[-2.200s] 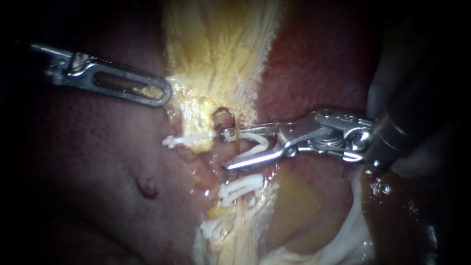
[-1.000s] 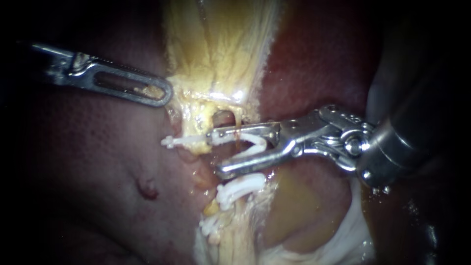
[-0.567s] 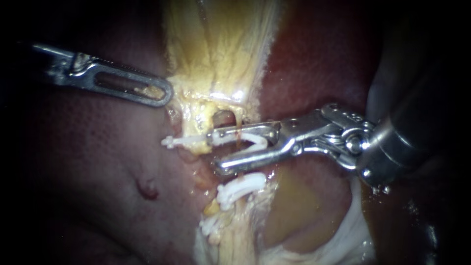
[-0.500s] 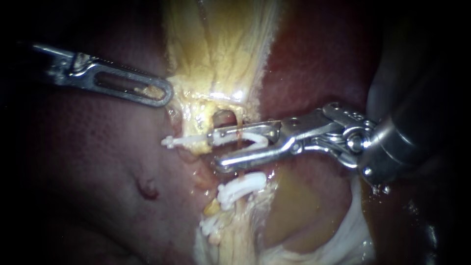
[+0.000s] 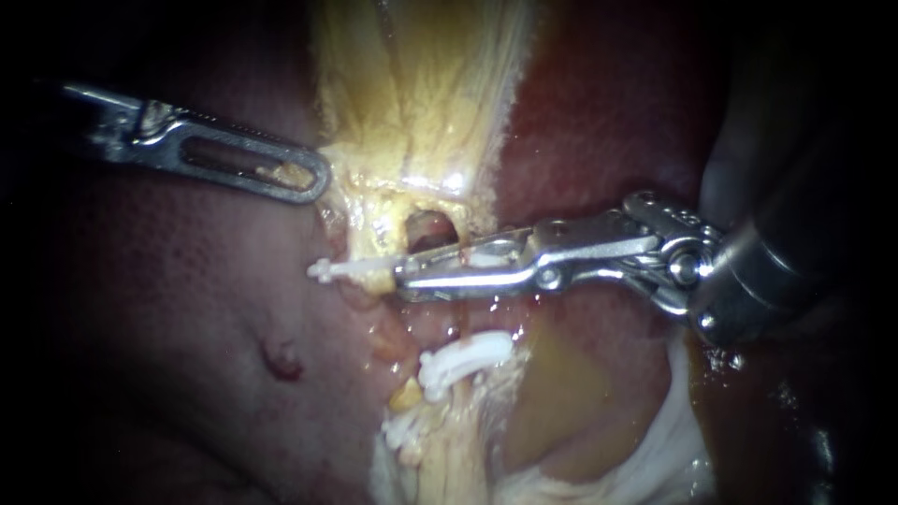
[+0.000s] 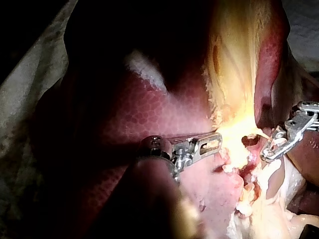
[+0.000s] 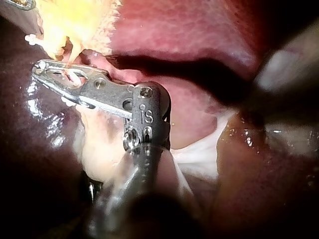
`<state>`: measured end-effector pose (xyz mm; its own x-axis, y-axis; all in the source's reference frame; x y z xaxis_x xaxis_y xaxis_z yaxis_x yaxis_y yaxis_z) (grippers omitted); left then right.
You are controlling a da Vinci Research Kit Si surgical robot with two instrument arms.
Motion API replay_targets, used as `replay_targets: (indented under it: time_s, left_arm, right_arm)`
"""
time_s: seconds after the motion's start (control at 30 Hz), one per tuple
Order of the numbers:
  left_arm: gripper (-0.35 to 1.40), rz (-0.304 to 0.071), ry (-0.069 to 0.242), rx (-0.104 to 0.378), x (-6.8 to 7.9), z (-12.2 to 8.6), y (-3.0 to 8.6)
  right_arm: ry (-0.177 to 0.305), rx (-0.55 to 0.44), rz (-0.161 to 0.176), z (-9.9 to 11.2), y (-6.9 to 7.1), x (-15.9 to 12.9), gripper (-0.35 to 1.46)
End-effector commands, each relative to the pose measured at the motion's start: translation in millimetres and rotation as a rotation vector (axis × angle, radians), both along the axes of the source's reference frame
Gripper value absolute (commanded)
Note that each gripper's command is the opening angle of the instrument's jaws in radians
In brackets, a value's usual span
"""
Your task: Clipping third clip right tube
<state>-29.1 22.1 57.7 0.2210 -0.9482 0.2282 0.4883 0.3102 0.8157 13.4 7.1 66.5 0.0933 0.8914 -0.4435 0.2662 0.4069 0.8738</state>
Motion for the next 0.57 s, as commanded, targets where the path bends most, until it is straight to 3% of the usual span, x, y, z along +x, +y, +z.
replay_targets:
  time_s: [0.03, 0.23, 0.57]
  left_arm:
    - [-0.35, 0.0, 0.0, 0.0, 0.0, 0.0, 0.0]
    - [-0.35, 0.0, 0.0, 0.0, 0.0, 0.0, 0.0]
    - [-0.35, 0.0, 0.0, 0.0, 0.0, 0.0, 0.0]
  right_arm:
    - [-0.01, 0.007, 0.003, -0.2, 0.2, 0.1, -0.35]
    - [-0.001, 0.005, -0.018, 0.2, 0.3, -0.2, -0.35]
    - [0.0, 0.003, -0.021, 0.5, 0.2, -0.2, -0.35]
